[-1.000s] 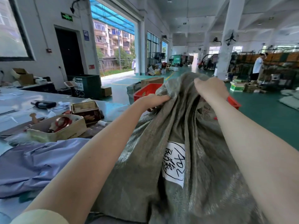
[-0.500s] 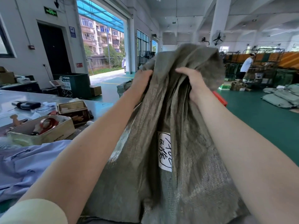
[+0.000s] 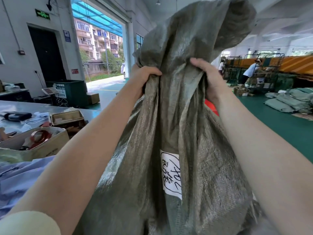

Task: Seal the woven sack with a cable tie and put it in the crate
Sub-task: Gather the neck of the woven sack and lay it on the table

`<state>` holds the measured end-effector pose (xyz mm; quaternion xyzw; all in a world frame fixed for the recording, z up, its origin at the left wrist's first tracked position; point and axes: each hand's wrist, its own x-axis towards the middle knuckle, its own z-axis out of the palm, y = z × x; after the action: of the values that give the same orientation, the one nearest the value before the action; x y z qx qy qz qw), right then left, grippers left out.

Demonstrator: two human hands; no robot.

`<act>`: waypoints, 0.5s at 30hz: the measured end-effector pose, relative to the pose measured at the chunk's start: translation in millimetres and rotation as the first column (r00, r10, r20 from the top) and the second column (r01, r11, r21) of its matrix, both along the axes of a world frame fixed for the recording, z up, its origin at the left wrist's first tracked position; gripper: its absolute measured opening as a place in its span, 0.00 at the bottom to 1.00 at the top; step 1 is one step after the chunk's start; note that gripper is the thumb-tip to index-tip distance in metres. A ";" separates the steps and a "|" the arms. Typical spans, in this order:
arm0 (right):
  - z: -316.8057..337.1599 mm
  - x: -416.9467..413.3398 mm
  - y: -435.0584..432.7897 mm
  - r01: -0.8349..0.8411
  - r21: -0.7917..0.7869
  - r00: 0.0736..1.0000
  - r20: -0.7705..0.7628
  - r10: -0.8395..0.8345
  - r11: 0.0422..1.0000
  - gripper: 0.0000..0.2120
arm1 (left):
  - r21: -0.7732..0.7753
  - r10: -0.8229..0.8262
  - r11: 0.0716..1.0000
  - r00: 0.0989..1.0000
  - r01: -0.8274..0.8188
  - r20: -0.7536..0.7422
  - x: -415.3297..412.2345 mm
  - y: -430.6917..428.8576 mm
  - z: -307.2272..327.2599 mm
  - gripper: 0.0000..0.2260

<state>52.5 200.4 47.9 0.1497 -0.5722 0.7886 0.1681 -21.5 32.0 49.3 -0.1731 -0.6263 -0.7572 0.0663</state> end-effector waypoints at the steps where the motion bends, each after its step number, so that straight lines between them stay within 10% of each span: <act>1: -4.1 -2.8 3.3 0.021 0.031 0.999 0.039 -0.022 0.999 0.10 | 0.013 -0.005 1.000 1.000 0.004 0.024 -2.6 -0.6 -0.4 0.19; 7: -15.0 -4.8 -10.6 -0.093 -0.063 0.989 0.113 0.099 0.994 0.13 | -0.057 -0.216 0.975 0.976 0.217 0.017 10.0 13.7 -2.6 0.28; 11: 6.4 -9.2 -22.6 0.016 -0.047 0.998 0.054 -0.013 0.999 0.08 | -0.054 -0.081 0.996 0.988 0.074 -0.134 1.7 13.2 -4.4 0.30; 15: 18.3 -11.1 -14.2 0.001 -0.193 1.000 -0.009 -0.003 0.981 0.22 | -0.186 -0.209 0.961 0.978 0.204 -0.009 -4.8 -0.6 -11.7 0.36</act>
<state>41.4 186.1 66.2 0.1357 -0.4923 0.8396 0.1852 -26.2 31.4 37.6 -0.2535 -0.6711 -0.6963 -0.0203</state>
